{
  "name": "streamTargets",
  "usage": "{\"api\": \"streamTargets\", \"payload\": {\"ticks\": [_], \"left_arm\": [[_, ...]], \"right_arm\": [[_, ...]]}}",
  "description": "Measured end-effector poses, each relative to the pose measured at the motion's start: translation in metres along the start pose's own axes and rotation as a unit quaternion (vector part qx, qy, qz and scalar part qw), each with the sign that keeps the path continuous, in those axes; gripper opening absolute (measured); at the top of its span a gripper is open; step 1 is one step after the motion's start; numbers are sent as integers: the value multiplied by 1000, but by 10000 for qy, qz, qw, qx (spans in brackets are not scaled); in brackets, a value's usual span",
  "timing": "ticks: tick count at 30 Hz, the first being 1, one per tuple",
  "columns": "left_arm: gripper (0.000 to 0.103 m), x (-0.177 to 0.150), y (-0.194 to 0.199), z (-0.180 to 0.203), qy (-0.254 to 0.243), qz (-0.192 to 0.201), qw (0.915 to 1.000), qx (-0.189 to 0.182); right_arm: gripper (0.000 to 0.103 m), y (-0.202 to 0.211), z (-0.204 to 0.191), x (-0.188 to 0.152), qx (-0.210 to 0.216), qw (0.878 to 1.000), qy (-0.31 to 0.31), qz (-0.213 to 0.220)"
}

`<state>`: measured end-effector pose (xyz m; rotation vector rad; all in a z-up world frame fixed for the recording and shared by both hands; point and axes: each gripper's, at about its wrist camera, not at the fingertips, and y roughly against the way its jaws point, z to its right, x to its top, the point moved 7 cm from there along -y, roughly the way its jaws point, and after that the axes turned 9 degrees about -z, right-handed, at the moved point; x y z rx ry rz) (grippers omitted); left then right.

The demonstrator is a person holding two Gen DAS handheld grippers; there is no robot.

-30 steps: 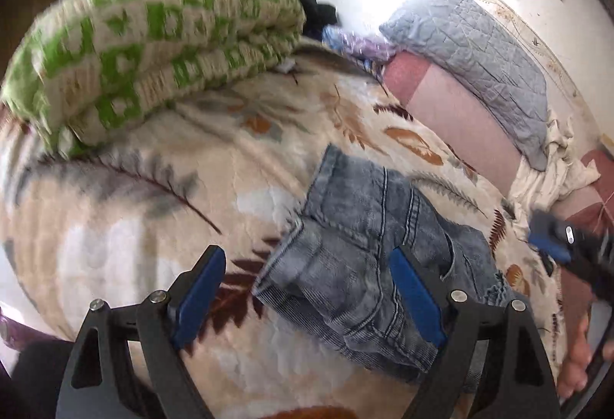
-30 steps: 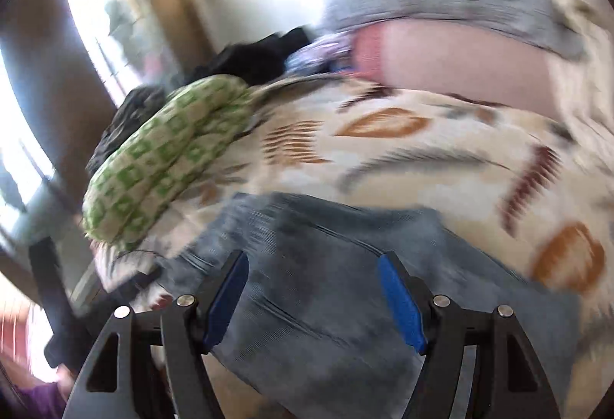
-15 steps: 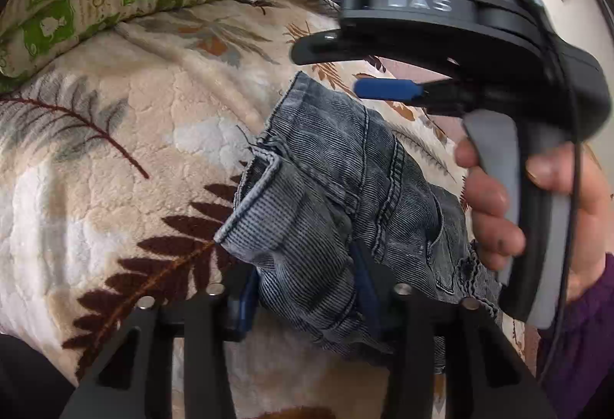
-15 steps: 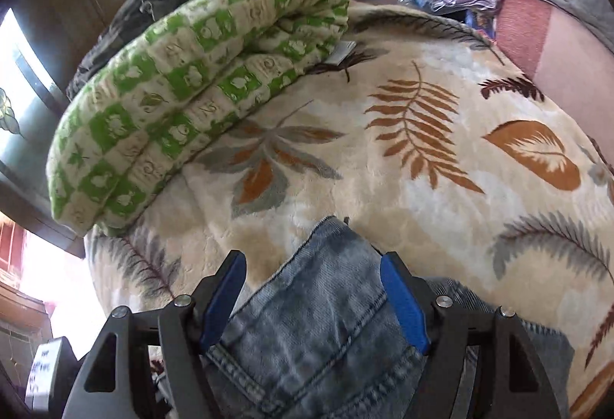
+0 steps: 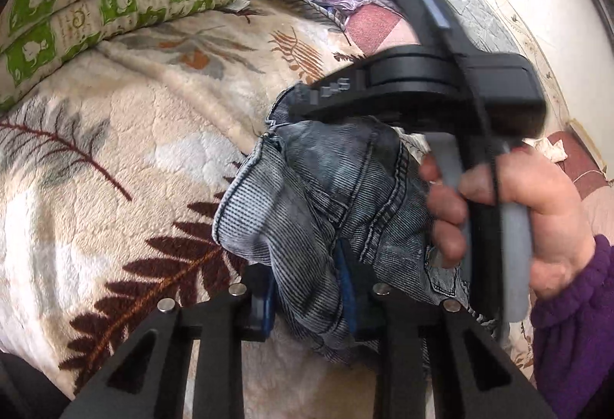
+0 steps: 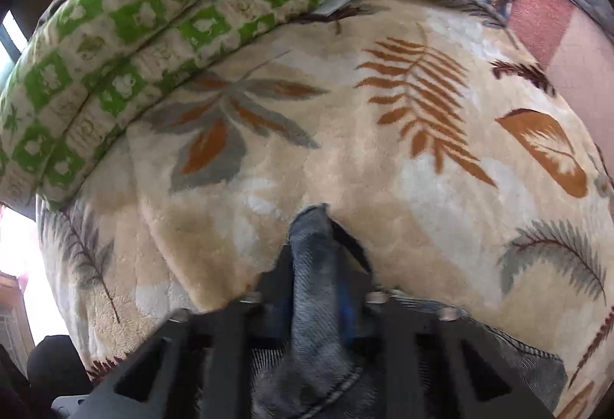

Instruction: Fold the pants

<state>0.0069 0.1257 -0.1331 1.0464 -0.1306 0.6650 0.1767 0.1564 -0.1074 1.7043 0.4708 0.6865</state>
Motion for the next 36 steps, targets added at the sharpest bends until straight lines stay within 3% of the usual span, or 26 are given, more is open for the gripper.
{"api": "streamTargets", "payload": {"ticks": [6,10,14,20,24,29,36], "left_arm": [[27,2,9,17,-381,314,9988,-9],[26,-6,21,41,-962,671,9931,-2],[25,-19,38,70,-1695,963,9808,-63],[25,-40,49,124,-2659,1291,9553,6],[24,-59,40,169,-3119,1079,9439,-74],[24,-90,17,236,-3902,692,9175,-337],[24,-127,-36,291,-4573,76,8889,-266]], "right_arm": [[7,51,22,-21,85,9973,-391,623],[7,95,39,-43,154,9905,-723,1160],[7,142,59,-79,293,9771,-1152,1767],[7,198,104,-148,613,9462,-1887,2556],[7,213,137,-192,790,9264,-2304,2871],[7,223,190,-242,961,8985,-2876,3175],[7,202,259,-311,1268,8605,-3644,3327]]}}
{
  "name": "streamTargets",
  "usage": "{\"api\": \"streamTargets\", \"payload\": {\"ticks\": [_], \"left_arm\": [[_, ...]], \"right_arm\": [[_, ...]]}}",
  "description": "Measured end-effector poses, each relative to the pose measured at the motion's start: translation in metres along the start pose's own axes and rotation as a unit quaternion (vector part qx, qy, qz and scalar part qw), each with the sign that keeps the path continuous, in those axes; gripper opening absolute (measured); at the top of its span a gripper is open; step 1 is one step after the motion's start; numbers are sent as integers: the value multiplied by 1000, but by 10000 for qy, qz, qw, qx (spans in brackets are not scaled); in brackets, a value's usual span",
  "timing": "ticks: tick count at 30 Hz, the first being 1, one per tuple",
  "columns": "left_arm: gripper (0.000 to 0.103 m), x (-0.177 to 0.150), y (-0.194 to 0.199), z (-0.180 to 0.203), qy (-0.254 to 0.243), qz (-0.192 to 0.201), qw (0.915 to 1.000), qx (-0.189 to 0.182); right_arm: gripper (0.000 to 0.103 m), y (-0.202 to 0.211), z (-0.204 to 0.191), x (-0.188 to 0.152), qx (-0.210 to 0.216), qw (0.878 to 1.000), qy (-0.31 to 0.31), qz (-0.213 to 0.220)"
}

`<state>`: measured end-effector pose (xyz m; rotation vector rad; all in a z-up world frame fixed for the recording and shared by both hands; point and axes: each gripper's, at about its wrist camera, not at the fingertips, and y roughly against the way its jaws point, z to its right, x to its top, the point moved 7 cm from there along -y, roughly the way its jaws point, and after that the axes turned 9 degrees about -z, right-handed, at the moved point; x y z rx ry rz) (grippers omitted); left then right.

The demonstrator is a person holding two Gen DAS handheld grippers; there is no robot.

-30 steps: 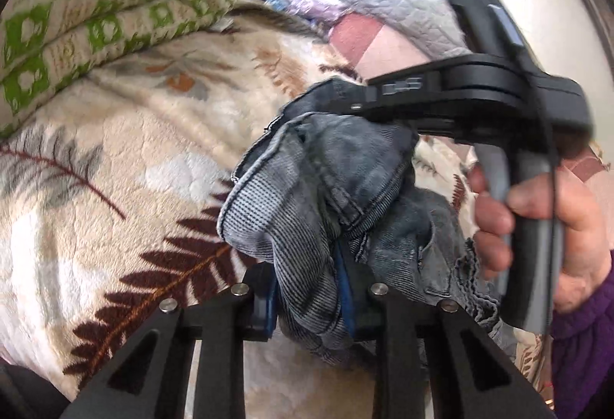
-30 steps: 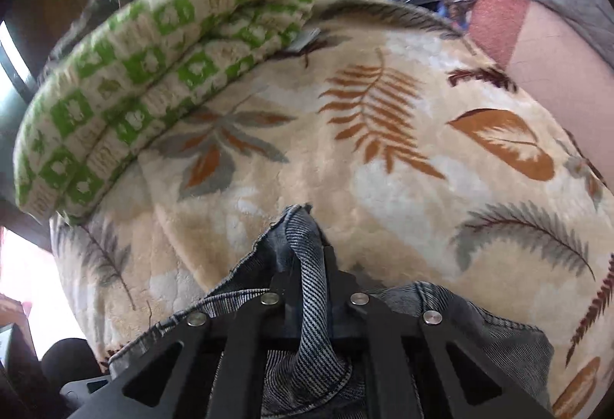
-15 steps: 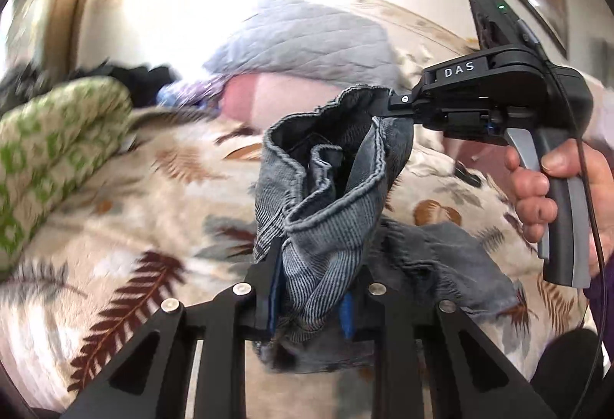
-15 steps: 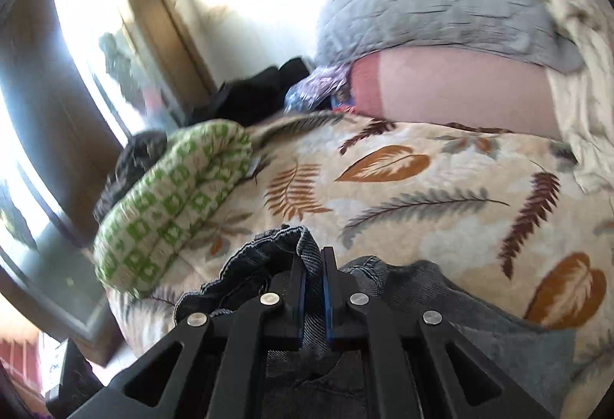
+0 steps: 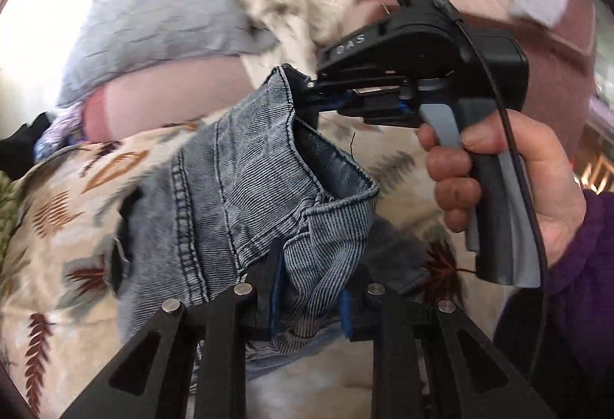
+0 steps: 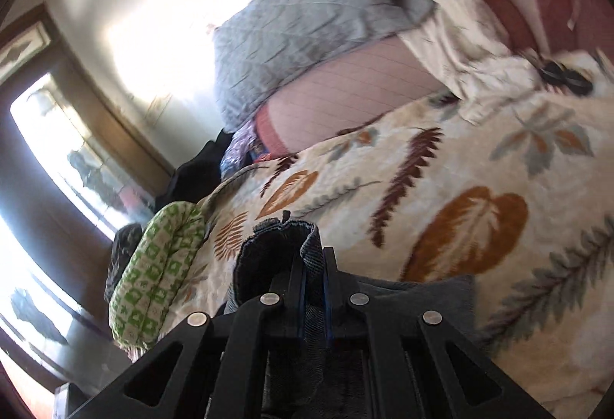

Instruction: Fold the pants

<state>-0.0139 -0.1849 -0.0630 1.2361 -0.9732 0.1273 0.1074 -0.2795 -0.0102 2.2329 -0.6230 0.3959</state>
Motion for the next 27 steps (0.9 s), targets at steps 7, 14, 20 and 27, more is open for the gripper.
{"api": "streamTargets", "payload": {"ticks": [7,14,20,27], "left_arm": [[24,10,-37,29,-454,-338,9984,29],[28,6,-52,37,-565,-651,9962,101],[44,3,-28,44,-457,-748,9960,-196],[61,-13,18,52,-476,-537,9974,-82]], "right_arm": [[7,5,75,-4,199,9962,-846,98],[17,-16,122,-15,-142,9871,-1493,-563],[40,16,135,-8,-499,9883,-1424,-239],[40,55,143,-3,-635,9857,-1520,353]]}}
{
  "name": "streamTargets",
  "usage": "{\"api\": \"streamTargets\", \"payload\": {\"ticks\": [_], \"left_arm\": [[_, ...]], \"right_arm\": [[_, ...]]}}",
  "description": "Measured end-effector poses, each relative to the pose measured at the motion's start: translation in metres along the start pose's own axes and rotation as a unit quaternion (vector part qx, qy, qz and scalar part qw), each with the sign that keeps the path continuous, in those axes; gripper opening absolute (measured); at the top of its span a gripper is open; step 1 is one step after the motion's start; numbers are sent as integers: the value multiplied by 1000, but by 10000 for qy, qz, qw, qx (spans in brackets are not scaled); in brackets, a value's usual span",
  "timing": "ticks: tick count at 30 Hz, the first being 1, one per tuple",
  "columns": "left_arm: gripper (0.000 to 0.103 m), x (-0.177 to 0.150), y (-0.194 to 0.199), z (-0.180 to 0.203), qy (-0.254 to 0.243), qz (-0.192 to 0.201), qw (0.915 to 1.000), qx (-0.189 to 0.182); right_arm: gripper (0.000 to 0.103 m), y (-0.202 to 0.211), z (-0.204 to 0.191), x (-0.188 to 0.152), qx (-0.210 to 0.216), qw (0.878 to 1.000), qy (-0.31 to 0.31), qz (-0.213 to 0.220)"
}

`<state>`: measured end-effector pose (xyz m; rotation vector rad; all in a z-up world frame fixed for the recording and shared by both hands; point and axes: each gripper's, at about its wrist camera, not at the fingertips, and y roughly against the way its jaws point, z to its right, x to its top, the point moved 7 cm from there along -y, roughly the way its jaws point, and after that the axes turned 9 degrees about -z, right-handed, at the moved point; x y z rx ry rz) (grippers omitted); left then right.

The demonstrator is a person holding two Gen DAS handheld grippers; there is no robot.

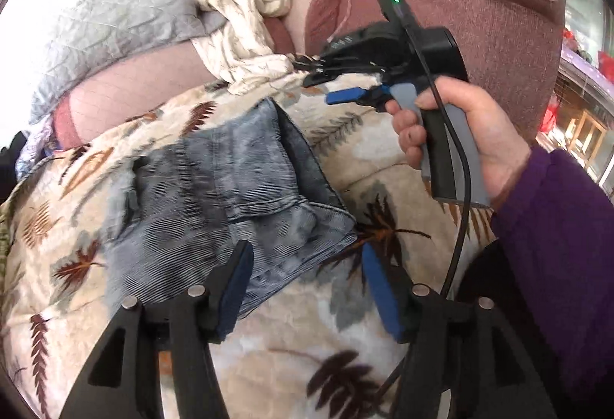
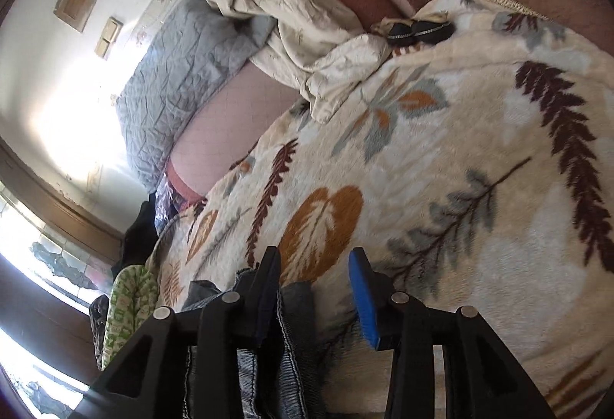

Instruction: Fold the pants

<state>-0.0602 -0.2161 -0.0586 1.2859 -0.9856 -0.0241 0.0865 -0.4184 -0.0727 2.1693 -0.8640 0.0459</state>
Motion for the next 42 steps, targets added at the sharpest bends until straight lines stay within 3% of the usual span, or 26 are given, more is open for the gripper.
{"api": "streamTargets", "payload": {"ticks": [7,15,18,30,42], "left_arm": [[61,2,23,-48,584,178,9965,563],[63,5,31,-105,1165,267,9829,1399],[63,3,32,-121,1297,230,9786,1579],[63,-11,24,-155,1584,115,9702,1830],[63,-22,7,-177,1883,-211,9623,1952]], "right_arm": [[40,16,-22,-7,202,9990,295,285],[40,18,-60,-27,412,9945,916,294],[54,15,-74,-37,446,9923,1129,245],[54,-16,-127,-100,459,9749,2143,-402],[54,-57,-129,-127,-52,9643,2522,-802]]}}
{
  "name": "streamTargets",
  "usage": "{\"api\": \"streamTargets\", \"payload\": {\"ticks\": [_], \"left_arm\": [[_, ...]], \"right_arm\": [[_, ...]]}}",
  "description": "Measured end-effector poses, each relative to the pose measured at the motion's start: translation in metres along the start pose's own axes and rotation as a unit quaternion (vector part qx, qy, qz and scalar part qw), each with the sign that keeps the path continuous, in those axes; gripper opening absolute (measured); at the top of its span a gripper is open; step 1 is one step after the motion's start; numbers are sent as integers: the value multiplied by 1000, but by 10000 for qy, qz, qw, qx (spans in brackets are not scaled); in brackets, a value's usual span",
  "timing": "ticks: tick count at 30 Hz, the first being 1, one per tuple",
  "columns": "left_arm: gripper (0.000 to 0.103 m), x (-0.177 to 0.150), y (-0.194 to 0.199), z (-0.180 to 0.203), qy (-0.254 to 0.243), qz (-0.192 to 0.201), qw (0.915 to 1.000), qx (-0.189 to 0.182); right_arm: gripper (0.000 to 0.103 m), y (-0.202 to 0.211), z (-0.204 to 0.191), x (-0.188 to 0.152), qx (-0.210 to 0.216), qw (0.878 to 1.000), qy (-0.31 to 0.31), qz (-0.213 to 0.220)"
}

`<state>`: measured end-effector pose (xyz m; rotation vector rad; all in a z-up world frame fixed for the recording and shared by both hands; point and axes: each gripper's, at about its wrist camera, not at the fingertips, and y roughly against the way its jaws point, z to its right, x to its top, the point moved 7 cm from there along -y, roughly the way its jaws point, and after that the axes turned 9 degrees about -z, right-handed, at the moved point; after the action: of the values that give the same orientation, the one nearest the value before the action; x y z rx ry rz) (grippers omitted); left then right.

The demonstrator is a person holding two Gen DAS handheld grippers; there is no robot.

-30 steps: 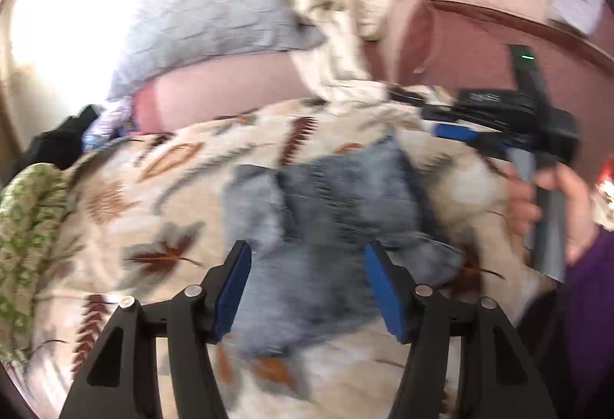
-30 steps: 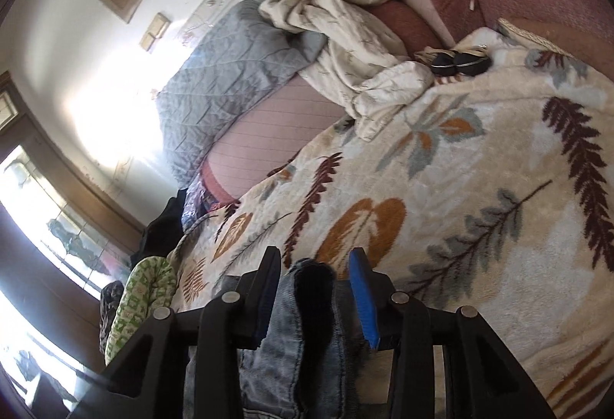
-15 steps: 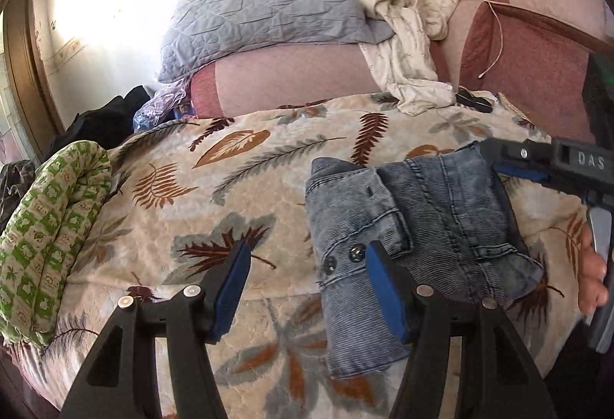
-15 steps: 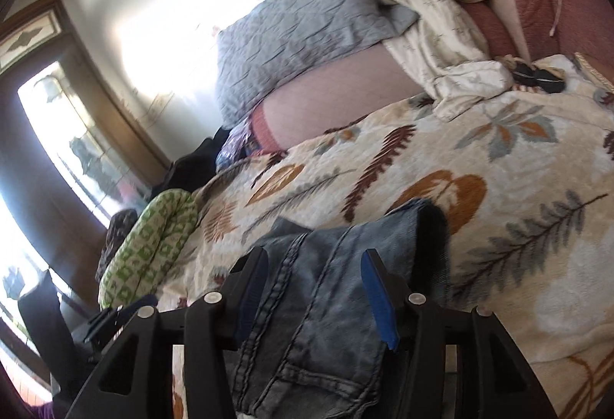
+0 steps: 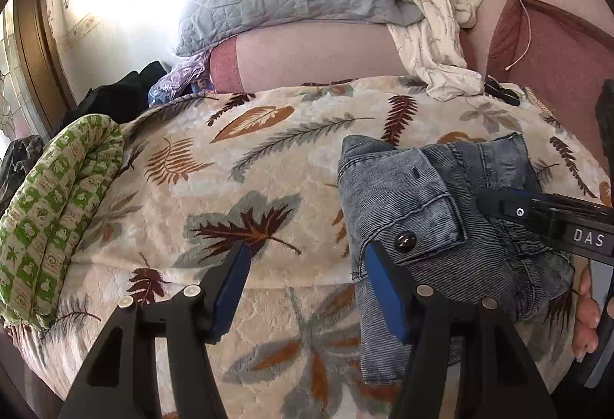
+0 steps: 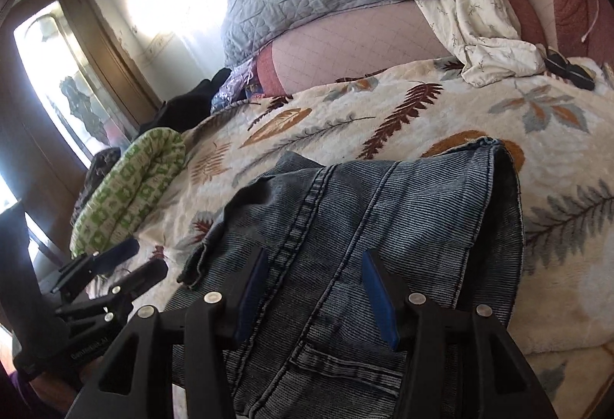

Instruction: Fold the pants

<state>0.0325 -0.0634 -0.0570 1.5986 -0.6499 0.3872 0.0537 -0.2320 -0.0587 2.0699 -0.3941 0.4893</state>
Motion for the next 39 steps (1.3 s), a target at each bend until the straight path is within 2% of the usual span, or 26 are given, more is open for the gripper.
{"api": "streamTargets", "payload": {"ticks": [8,15,21,23,25,29,32,35,39], "left_arm": [[63,-2,-15,-2,27,-177,9998,113],[63,-6,-26,2,-12,-308,9994,123],[63,-9,-36,2,54,-434,9990,74],[65,-11,-39,2,82,-480,9988,65],[73,-12,-42,-1,161,-481,9986,132],[74,-14,-46,-3,258,-490,9985,31],[74,-18,-50,1,125,-437,9989,124],[74,-25,-62,11,-188,-549,9980,246],[74,-23,-66,12,-324,-594,9976,150]], "right_arm": [[55,-3,3,0,-26,9999,-67,-83],[58,-14,8,-4,-107,9991,-157,-370],[60,-22,16,-8,51,9976,-392,-577],[60,-25,18,-10,98,9969,-458,-640],[60,-26,19,-11,125,9964,-504,-669],[61,-28,19,-11,169,9958,-558,-710],[61,-30,19,-10,154,9957,-539,-734],[62,-32,18,-10,138,9957,-507,-764],[64,-34,17,-10,120,9958,-470,-783]]}}
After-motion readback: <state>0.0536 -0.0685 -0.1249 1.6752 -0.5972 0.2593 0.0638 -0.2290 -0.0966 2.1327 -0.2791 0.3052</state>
